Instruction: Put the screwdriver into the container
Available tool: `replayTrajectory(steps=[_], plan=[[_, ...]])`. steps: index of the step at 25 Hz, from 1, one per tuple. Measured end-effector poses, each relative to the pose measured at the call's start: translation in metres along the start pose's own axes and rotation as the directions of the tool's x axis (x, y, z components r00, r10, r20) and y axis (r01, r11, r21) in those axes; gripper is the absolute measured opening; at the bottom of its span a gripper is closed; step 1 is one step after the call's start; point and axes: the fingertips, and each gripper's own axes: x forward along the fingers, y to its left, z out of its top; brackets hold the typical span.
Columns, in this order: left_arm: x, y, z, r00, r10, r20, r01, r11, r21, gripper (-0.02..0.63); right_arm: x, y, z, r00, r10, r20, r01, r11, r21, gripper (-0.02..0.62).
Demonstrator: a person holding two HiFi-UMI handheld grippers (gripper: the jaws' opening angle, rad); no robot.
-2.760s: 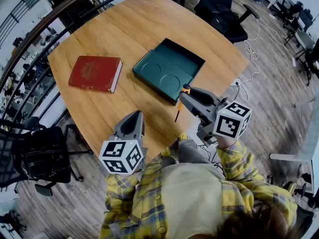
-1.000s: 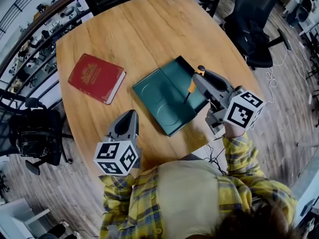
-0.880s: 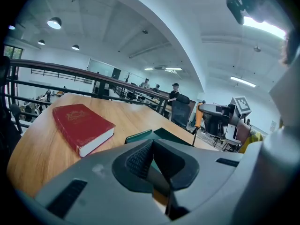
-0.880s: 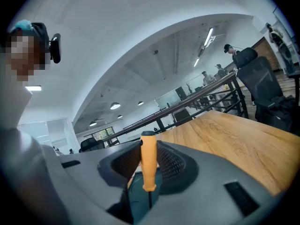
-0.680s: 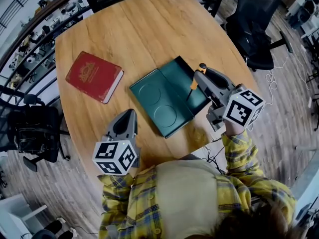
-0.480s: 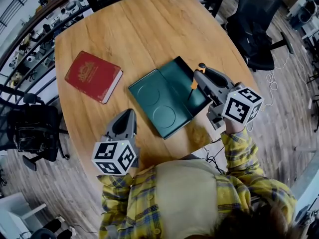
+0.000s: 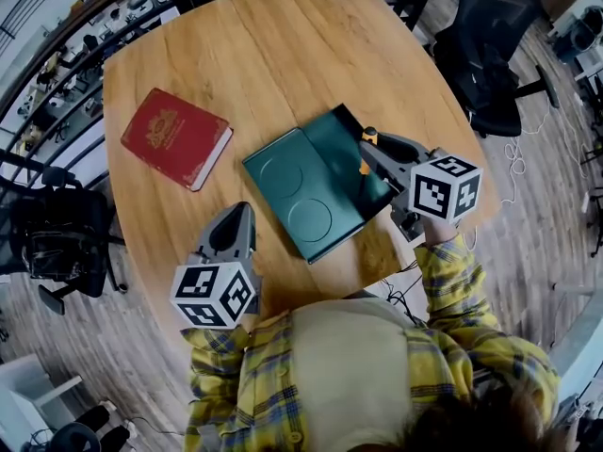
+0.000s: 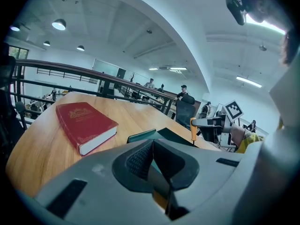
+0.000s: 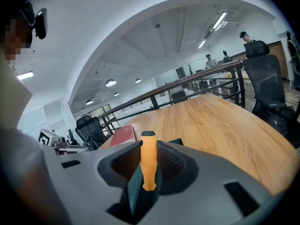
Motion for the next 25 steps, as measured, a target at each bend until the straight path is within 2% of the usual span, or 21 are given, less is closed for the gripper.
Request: replayTrajectory(steps=[7, 14, 25], plan=[[0.0, 0.003, -0.002, 1.0, 0.005, -0.001, -0.005, 1.0, -0.004, 0.011, 0.014, -0.003, -0.021, 0.994, 0.001, -0.114, -0.003, 1.0, -0.022, 0.163], [-0.001, 0.005, -0.003, 1.0, 0.009, -0.009, -0.009, 1.0, -0.009, 0.011, 0.025, -0.006, -0.042, 0.973, -0.007, -0.23, -0.003, 0.999, -0.044, 0.163], [-0.003, 0.009, -0.007, 1.0, 0.014, -0.017, -0.014, 1.0, -0.017, 0.011, 0.043, -0.009, -0.052, 0.954, -0.002, -0.299, -0.009, 0.999, -0.034, 0.163]])
